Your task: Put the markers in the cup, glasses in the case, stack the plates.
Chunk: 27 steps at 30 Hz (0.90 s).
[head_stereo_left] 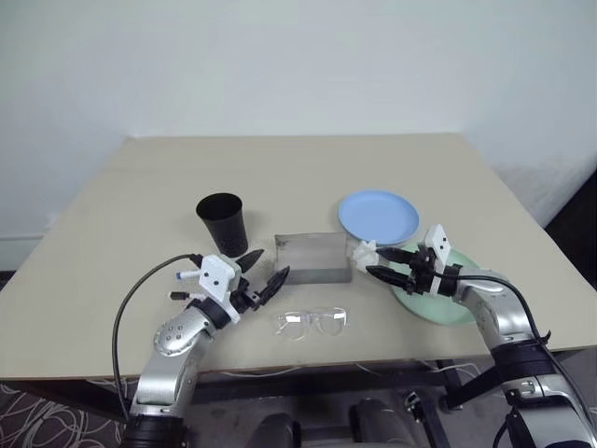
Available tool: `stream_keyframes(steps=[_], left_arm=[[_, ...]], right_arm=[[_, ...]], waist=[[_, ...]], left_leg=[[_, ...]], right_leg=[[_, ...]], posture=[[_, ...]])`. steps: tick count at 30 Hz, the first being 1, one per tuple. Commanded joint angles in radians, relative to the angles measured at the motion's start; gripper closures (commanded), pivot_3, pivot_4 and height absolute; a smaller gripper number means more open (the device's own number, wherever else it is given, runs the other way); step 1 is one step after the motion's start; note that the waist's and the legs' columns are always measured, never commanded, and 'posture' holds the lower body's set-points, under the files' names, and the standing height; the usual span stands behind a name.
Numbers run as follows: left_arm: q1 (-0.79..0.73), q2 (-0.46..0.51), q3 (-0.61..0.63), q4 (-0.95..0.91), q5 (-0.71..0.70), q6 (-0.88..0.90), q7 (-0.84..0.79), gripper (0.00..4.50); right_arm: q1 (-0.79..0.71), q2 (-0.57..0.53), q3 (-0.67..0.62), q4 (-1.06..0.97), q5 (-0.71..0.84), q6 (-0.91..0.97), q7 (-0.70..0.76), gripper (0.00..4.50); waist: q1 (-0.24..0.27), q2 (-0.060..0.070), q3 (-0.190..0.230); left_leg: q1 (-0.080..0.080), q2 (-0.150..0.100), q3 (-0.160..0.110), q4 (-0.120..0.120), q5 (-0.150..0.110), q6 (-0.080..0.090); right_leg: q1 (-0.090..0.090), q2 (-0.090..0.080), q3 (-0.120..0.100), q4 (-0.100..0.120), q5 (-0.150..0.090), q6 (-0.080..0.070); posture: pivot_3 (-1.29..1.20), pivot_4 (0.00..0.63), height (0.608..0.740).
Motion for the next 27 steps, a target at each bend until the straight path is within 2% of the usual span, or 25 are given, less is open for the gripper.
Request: stream_keyframes(steps=[1,14,23,27], left_arm=[[-0.008,0.006,0.005,-0.043,0.001,-0.002,0.002,1.03],[-0.002,0.028,0.02,-0.059,-0.013,0.017,-0.025,1.03],[0.019,0.068,0.07,-0.045,-0.048,0.024,-0.062,1.03],[0.003,0.081,0.073,0.009,-0.024,-0.006,-0.076,1.03]], right_arm=[[-0.013,-0.005,-0.02,-0.029,0.004,-0.024,-0.007,1.75],[0.017,-0.004,-0.032,-0.03,-0.002,-0.057,-0.059,1.75],[0.043,0.009,-0.03,-0.124,0.02,-0.007,-0.106,1.75],[0.05,0.017,-0.033,-0.131,0.015,-0.004,-0.126,1.75]], waist=[[0.0,0.0,0.0],[0.0,0.0,0.0],[0.0,0.0,0.0],[0.0,0.0,0.0]], left_leg=[[0.0,0.0,0.0,0.0,0.0,0.0],[0.0,0.0,0.0,0.0,0.0,0.0],[0.001,0.001,0.001,0.0,0.0,0.0],[0.0,0.001,0.001,0.0,0.0,0.0]], right_leg=[[0.0,0.0,0.0,0.0,0.0,0.0],[0.0,0.0,0.0,0.0,0.0,0.0],[0.0,0.0,0.0,0.0,-0.001,-0.002],[0.0,0.0,0.0,0.0,-0.001,-0.002]], posture=[[0.0,0.0,0.737],[0.0,0.0,0.737],[0.0,0.0,0.737],[0.0,0.0,0.737]])
